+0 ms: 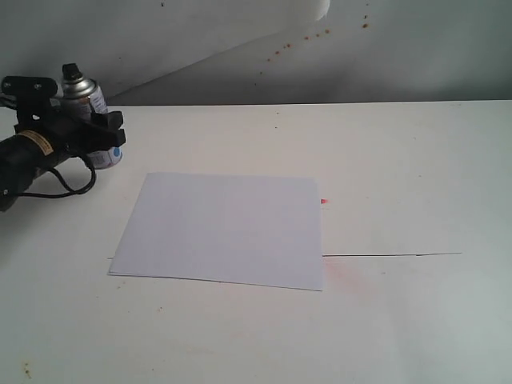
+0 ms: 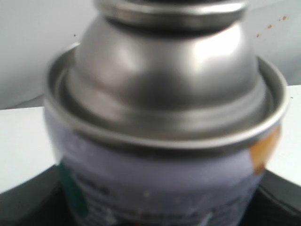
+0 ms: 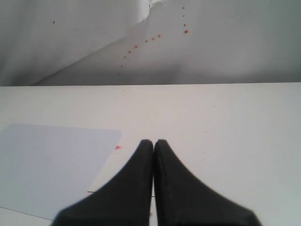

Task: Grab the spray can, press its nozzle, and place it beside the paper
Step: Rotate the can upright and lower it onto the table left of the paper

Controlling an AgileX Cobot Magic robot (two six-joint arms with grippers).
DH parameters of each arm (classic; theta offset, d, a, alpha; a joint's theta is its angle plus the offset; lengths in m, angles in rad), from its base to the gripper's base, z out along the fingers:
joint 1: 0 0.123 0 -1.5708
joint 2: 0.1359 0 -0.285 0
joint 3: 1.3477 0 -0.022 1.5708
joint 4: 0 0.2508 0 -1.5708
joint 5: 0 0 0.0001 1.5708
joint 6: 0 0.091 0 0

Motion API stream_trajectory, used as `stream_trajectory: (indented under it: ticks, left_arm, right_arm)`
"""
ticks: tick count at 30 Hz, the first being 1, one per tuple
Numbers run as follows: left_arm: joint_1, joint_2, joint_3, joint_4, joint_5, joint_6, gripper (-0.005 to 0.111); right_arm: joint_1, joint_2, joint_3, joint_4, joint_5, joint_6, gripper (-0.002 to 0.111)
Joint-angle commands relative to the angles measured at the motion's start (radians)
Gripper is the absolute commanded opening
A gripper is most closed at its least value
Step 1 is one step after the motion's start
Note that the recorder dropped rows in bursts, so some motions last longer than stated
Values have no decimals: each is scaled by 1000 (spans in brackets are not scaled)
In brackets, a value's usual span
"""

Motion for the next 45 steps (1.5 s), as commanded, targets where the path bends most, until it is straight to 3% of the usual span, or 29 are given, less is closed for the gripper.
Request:
stream_trajectory:
  ticks: [1, 9, 16, 41, 45]
  left_arm:
    - [1, 32, -3, 2, -93, -8, 0]
    - [1, 82, -3, 2, -102, 50, 0]
    - [1, 131, -3, 2, -211, 53, 0]
    - [3, 131, -3, 28, -164, 57, 5]
    - [3, 131, -3, 28, -164, 57, 14]
  right_arm:
    - [-6, -4, 2, -3, -7, 3, 0]
    - [-6, -4, 2, -3, -7, 3, 0]
    - [-6, -4, 2, -3, -7, 3, 0]
    - [-6, -4, 2, -3, -7, 3, 0]
    - [-6, -4, 2, -3, -7, 3, 0]
